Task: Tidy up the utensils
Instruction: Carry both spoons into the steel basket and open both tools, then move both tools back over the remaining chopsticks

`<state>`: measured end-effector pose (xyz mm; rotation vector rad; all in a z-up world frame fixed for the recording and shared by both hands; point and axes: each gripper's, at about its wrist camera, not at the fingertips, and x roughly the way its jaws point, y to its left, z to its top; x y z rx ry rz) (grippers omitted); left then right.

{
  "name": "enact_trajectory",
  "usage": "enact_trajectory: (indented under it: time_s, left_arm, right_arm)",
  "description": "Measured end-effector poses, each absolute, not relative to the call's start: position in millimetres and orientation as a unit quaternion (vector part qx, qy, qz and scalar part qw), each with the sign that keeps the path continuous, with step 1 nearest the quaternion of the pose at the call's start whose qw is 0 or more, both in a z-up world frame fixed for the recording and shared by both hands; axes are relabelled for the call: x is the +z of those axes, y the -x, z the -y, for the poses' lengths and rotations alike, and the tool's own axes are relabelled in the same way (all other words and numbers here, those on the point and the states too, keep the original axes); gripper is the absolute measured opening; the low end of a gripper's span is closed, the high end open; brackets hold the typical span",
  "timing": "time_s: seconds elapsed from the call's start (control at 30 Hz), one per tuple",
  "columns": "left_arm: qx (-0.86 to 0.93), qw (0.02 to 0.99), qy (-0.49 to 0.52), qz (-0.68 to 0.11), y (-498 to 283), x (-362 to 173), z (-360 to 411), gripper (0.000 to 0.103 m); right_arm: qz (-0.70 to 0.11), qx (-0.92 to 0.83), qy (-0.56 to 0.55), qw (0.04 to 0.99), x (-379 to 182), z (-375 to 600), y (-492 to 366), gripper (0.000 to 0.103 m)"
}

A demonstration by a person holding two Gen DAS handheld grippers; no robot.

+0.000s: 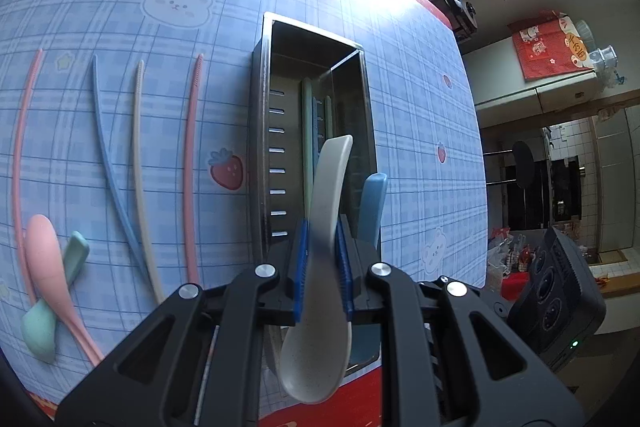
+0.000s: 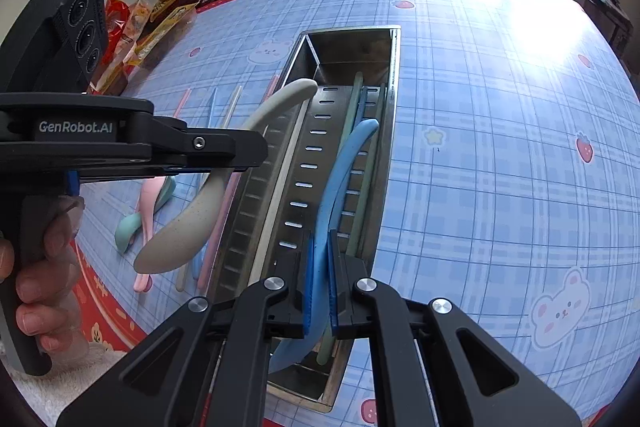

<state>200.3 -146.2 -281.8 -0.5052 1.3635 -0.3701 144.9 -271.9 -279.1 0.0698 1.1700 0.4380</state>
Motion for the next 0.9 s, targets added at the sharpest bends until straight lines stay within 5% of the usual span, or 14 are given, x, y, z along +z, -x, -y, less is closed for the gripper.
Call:
enact_trajectory:
  time_s: [0.23, 0.33, 0.47, 0.6, 0.7, 0.9]
  left_arm:
    - [-0.174, 0.717, 0.238, -0.632, -204.1, -295.8, 162.3, 0.017]
    - [-0.188, 0.714, 0.249, -0.627, -206.7, -295.4, 162.9, 0.050]
    - [-0.197, 0.743, 0.234, -0.596, -209.4, -269.7, 151.0, 0.055]
    - [-0.190, 0.782, 0.211, -0.555, -205.5, -237.6, 130.1, 0.085]
    - [-0.178, 0.808, 0.183, -0.531, -198.0, -218.0, 107.1, 0.086]
    - [-0.128, 0.848, 0.125, -0.498, -172.5, -194.9, 38.8, 0.097]
  right_arm:
    - [-0.546, 0.201, -0.038, 0.812, -280.2, 275.9, -144.2, 0.007]
    - [-0.545, 0.203, -0.031, 0.813, -277.9, 273.8, -144.0, 0.008]
    - [-0.530, 0.195, -0.019, 0.825, -261.5, 271.3, -141.8, 0.041]
    - [-0.503, 0.190, -0.003, 0.843, -238.9, 268.3, -131.6, 0.073]
    - [-0.485, 0.181, 0.002, 0.855, -225.1, 265.1, -126.2, 0.088]
    - [-0.459, 0.167, -0.013, 0.872, -208.0, 252.4, -119.2, 0.097]
